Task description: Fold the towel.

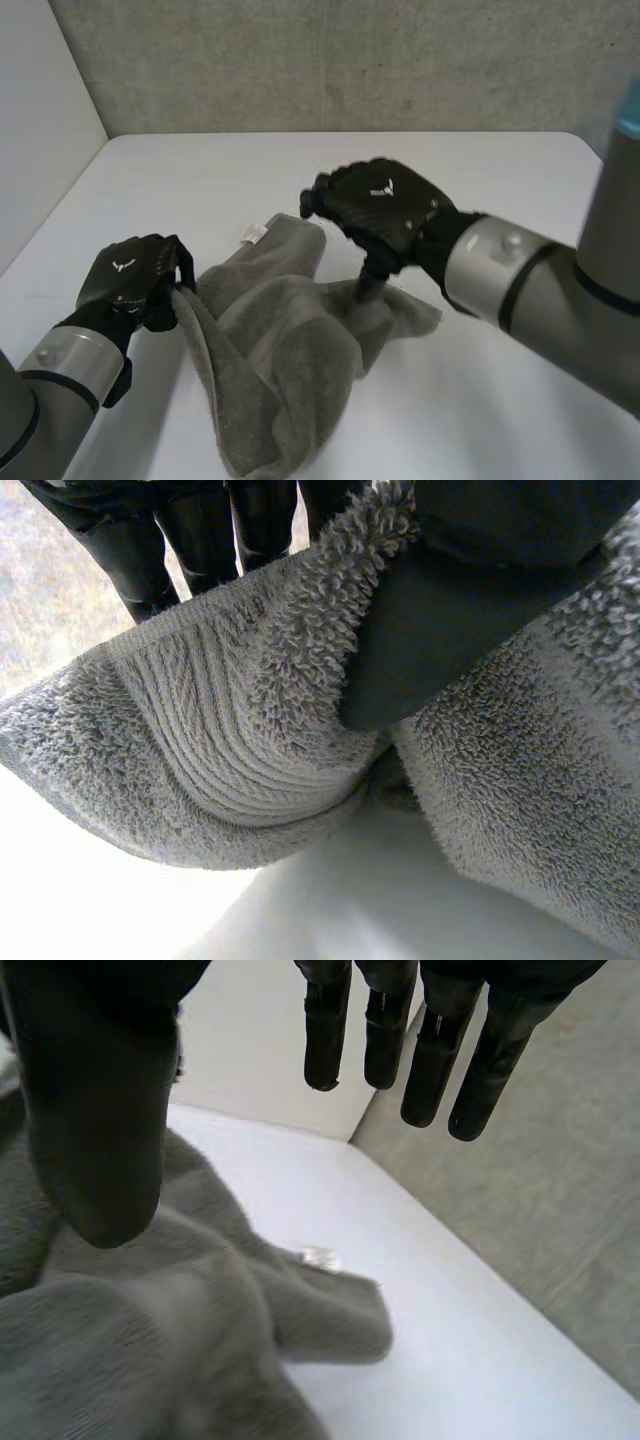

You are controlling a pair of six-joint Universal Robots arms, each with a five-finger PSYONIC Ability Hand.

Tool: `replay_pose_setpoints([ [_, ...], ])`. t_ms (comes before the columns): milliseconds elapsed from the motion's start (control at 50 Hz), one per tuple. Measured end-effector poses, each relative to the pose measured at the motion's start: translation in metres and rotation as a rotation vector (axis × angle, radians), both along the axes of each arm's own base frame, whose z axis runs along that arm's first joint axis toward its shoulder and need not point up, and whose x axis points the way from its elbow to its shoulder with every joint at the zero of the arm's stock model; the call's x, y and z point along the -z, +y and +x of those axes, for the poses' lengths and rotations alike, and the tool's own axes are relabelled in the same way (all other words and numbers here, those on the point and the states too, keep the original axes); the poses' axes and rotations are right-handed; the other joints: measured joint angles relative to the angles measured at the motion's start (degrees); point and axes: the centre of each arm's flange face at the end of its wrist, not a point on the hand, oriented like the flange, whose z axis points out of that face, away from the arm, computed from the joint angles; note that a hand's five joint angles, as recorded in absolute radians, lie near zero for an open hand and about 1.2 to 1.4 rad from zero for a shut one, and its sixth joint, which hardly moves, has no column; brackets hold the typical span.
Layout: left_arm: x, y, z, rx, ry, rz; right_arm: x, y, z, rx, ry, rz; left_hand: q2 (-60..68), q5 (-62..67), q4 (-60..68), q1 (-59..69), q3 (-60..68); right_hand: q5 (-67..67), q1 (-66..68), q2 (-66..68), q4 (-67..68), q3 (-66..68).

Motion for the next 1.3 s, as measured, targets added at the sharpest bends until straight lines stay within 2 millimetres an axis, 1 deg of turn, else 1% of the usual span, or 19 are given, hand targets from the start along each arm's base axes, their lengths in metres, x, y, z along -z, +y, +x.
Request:
replay_pose_setpoints([
  [80,0.0,0.004,0.002,0.001,0.004,-0.009,0.003,-0.013,0.013,-0.013,0.035,-0.017,0.0,0.0,0.0,0.0,0.0,4.4,1.5,0.2,2.6,1.5],
  [160,0.002,0.006,0.005,-0.007,0.003,-0.007,0.01,-0.015,0.029,-0.056,0.095,-0.033,0.0,0.0,0.0,0.0,0.0,5.4,2.4,0.2,3.6,3.0],
  [340,0.004,0.001,0.018,-0.062,0.001,0.001,0.031,-0.003,0.068,-0.114,0.199,-0.043,0.0,0.0,0.0,0.0,0.0,2.2,1.6,0.0,3.0,2.8],
  [460,0.004,-0.002,0.021,-0.057,0.007,0.002,0.055,0.009,0.09,-0.151,0.23,-0.027,0.0,0.0,0.0,0.0,0.0,2.3,1.6,0.2,3.0,2.8],
  [620,0.004,-0.002,0.02,-0.042,0.01,0.004,0.087,0.022,0.109,-0.2,0.265,0.005,0.0,0.0,0.0,0.0,0.0,5.8,3.7,0.8,4.5,4.3],
  [700,0.005,-0.002,0.02,-0.041,0.01,0.004,0.096,0.026,0.114,-0.207,0.271,0.015,0.0,0.0,0.0,0.0,0.0,19.4,18.0,17.3,18.0,17.8],
  [740,0.005,-0.002,0.02,-0.042,0.01,0.004,0.097,0.027,0.116,-0.201,0.266,0.02,0.0,0.0,0.0,0.0,0.0,36.4,34.7,34.7,34.8,34.5],
  [760,0.005,-0.002,0.02,-0.042,0.01,0.004,0.097,0.027,0.116,-0.198,0.264,0.022,0.0,0.0,0.0,0.0,0.0,40.0,39.4,38.4,38.3,37.9],
  [780,0.005,-0.002,0.02,-0.042,0.01,0.004,0.096,0.026,0.116,-0.187,0.256,0.024,0.0,0.0,0.0,0.0,0.0,50.6,49.5,49.7,48.9,49.1],
  [820,0.005,-0.002,0.02,-0.043,0.011,0.002,0.091,0.023,0.116,-0.165,0.239,0.025,0.0,0.0,0.0,0.0,0.0,56.0,54.3,54.1,54.4,54.0],
  [860,0.005,-0.003,0.02,-0.044,0.011,0.0,0.083,0.019,0.113,-0.132,0.217,0.023,0.0,0.0,0.0,0.0,0.0,56.3,54.4,54.2,54.9,54.6],
  [940,0.005,-0.004,0.021,-0.047,0.012,-0.004,0.055,-0.003,0.098,-0.022,0.156,0.009,0.0,0.0,0.0,0.0,0.0,56.3,54.4,54.2,54.9,54.6],
  [1000,0.005,-0.005,0.022,-0.053,0.013,-0.005,0.035,-0.029,0.073,0.078,0.127,0.003,0.0,0.0,0.0,0.0,0.0,56.3,54.4,54.2,54.9,54.6],
  [1040,0.005,-0.006,0.023,-0.059,0.012,-0.005,0.02,-0.049,0.045,0.16,0.112,-0.002,0.0,0.0,0.0,0.0,0.0,56.3,54.4,54.2,54.9,54.6],
  [1120,0.005,-0.008,0.025,-0.067,0.012,-0.005,0.003,-0.073,-0.007,0.275,0.106,-0.013,0.0,0.0,0.0,0.0,0.0,56.3,54.4,54.2,54.9,54.6],
  [1180,0.005,-0.008,0.025,-0.069,0.011,-0.004,0.005,-0.078,-0.037,0.313,0.134,-0.018,0.0,0.0,0.0,0.0,0.0,56.3,54.4,54.2,54.9,54.6],
  [1220,0.005,-0.008,0.025,-0.068,0.011,-0.003,0.013,-0.075,-0.057,0.319,0.182,-0.018,0.0,0.0,0.0,0.0,0.0,56.3,54.4,54.2,54.9,54.6],
  [1260,0.005,-0.008,0.025,-0.068,0.011,-0.002,0.02,-0.071,-0.065,0.312,0.217,-0.016,0.0,0.0,0.0,0.0,0.0,56.4,54.4,54.2,54.9,54.6],
  [1300,0.005,-0.008,0.025,-0.066,0.011,-0.002,0.028,-0.065,-0.069,0.293,0.247,-0.015,0.0,0.0,0.0,0.0,0.0,45.0,42.5,42.1,44.2,44.0],
])
